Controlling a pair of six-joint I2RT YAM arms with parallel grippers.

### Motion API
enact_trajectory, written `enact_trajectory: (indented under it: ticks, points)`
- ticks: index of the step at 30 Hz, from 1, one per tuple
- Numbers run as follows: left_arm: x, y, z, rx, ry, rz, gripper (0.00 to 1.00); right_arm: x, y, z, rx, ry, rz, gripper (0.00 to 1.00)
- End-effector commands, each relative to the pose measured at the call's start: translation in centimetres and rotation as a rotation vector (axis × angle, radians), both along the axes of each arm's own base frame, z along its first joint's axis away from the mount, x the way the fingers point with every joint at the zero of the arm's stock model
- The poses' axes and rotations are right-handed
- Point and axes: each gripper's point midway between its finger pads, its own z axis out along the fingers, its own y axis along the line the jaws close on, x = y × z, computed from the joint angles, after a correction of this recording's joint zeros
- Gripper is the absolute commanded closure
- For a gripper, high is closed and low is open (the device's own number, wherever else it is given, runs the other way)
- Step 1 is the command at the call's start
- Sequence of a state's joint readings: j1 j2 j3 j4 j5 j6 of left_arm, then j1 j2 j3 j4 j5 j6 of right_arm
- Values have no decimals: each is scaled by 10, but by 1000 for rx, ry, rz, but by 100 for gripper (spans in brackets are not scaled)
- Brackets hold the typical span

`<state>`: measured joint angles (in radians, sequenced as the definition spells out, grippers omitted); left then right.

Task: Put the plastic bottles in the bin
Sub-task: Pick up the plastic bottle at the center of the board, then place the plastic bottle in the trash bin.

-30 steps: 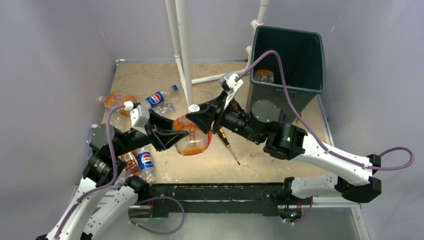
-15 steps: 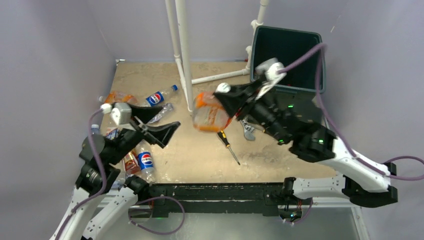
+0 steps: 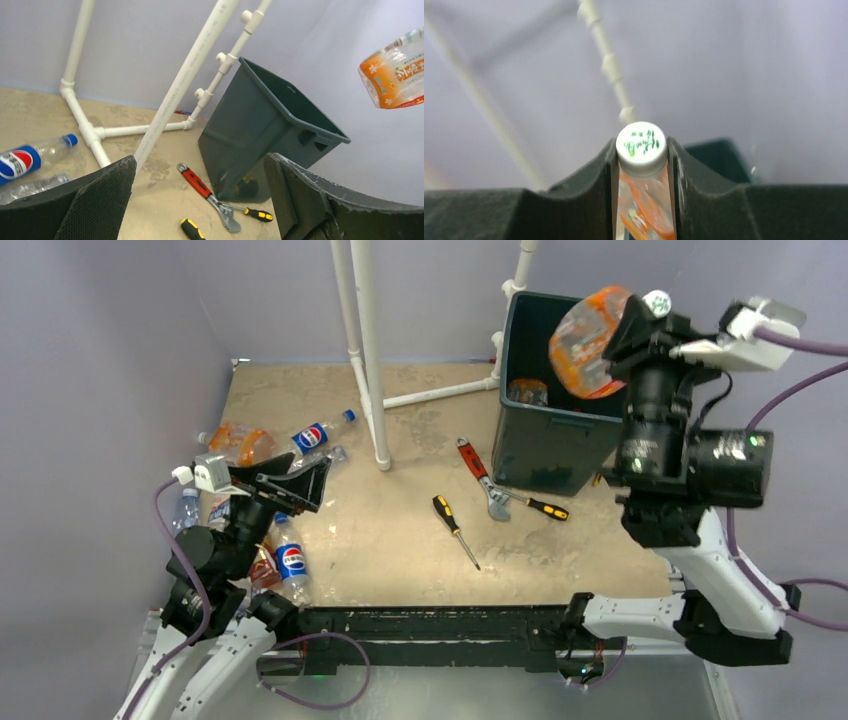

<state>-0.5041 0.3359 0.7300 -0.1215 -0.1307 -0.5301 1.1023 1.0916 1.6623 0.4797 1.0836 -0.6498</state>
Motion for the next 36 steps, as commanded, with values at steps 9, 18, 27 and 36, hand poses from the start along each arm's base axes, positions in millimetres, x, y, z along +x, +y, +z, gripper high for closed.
enact_trajectory:
  ticks: [9,18,27,36]
  points:
    - [15,6,-25,-177,150,59,1,147,-32,-74,-94,234,-241,100]
    - [13,32,-37,-235,191,180,1,196,-32,-174,20,342,-154,100]
    - [18,52,-64,-183,303,317,1,189,-24,-186,52,365,-66,1]
    - [19,69,-71,-182,356,422,1,96,8,-82,105,10,325,1]
